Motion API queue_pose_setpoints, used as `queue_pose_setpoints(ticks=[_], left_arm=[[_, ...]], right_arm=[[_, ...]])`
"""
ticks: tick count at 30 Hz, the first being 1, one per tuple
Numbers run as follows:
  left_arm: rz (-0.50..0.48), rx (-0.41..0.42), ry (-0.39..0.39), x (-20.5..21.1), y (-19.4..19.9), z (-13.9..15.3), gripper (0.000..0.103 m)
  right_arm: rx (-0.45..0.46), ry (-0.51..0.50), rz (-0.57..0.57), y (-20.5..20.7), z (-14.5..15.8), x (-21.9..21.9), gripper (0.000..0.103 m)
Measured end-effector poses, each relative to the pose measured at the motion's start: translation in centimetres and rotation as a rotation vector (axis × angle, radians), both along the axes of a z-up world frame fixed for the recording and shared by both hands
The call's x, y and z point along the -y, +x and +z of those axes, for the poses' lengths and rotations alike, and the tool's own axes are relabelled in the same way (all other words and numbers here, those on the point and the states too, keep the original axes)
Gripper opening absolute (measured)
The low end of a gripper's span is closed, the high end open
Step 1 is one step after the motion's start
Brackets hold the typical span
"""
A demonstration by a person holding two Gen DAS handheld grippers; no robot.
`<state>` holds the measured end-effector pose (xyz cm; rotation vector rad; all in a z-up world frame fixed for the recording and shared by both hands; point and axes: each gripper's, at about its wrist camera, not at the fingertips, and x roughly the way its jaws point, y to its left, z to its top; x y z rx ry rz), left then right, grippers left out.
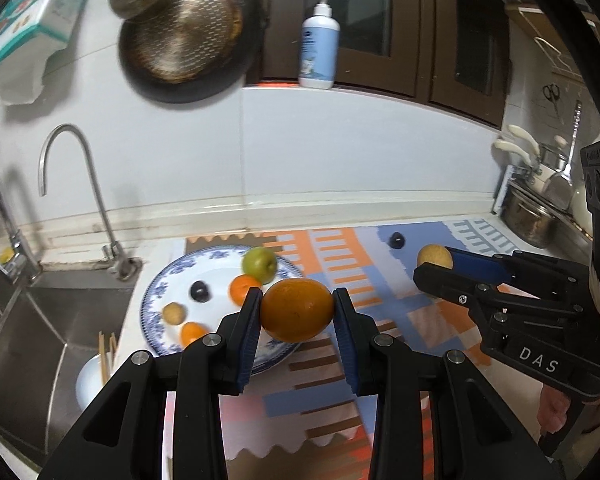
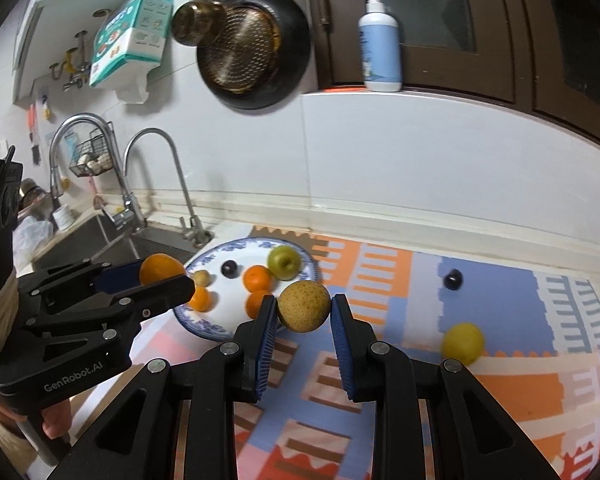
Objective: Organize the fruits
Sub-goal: 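Carry the orange and brown fruit onto the plate and open both grippers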
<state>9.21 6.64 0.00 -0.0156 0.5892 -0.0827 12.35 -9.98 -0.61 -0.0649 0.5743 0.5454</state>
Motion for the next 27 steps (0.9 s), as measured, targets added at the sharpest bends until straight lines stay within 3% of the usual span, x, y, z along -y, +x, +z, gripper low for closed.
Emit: queue_pose_setpoints(ticks=[17, 27], left_arm=[[0.11, -0.056, 0.006, -5.5, 0.6, -2.1, 0.035], [0.098, -0.098, 0.022, -7.1, 3.3, -3.6, 0.035]], right_arm=[[-0.039, -0.034, 0.103, 2.2, -1.9, -6.2, 0.029], [-0.066, -0.062, 0.126, 4.1, -3.4, -8.5, 0.029]])
